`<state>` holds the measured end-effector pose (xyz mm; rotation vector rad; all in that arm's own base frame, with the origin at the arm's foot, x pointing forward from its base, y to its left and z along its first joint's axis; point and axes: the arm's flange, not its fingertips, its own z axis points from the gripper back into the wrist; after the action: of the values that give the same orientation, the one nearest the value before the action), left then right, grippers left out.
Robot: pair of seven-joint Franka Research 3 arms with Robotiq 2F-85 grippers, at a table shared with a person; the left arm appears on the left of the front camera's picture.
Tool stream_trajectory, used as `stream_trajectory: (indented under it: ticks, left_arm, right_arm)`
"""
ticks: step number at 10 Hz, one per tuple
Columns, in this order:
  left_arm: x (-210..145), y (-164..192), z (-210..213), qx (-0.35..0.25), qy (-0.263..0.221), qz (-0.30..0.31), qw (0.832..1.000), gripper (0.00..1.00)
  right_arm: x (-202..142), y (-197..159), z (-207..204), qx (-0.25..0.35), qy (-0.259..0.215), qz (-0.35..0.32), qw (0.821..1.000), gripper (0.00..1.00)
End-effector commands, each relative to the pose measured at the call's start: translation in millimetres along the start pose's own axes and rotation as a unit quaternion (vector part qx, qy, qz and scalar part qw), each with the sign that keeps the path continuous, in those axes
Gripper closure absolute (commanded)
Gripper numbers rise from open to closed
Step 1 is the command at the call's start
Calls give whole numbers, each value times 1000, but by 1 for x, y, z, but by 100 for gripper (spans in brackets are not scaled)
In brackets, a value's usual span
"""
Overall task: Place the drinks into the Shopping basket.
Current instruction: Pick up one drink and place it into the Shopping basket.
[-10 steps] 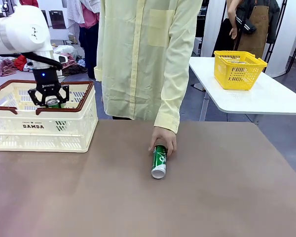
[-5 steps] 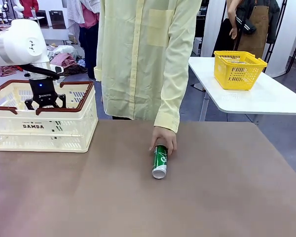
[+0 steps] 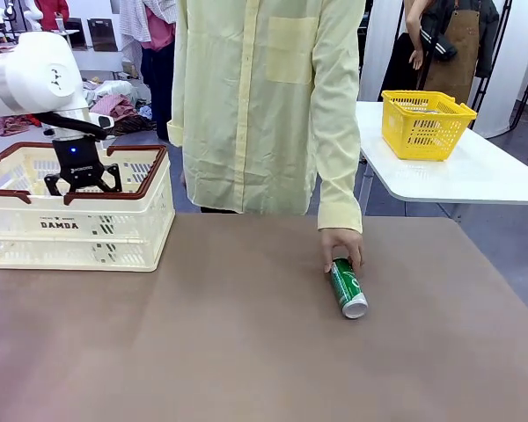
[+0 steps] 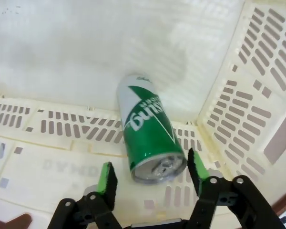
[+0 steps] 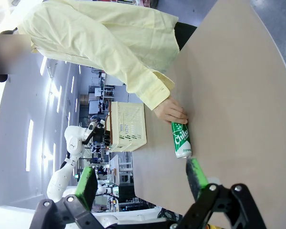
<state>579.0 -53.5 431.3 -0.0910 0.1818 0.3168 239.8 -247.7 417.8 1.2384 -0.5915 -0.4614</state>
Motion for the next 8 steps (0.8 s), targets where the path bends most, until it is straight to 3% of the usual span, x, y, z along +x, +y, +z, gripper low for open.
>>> stream_trajectory:
  ticks: [1,6,8]
  left_arm:
    - [-5,5,4,-12,6,-7,1000,0]
    - [-5,6,5,-24,9,-17,1000,0]
    - [-17,18,43,-59,-19,-18,998,0]
  right_arm:
    - [1,1,1,7,-2,4,1000,0]
    - [1,1,1,7,-2,4,1000,0]
    - [1,1,1,7,-2,4,1000,0]
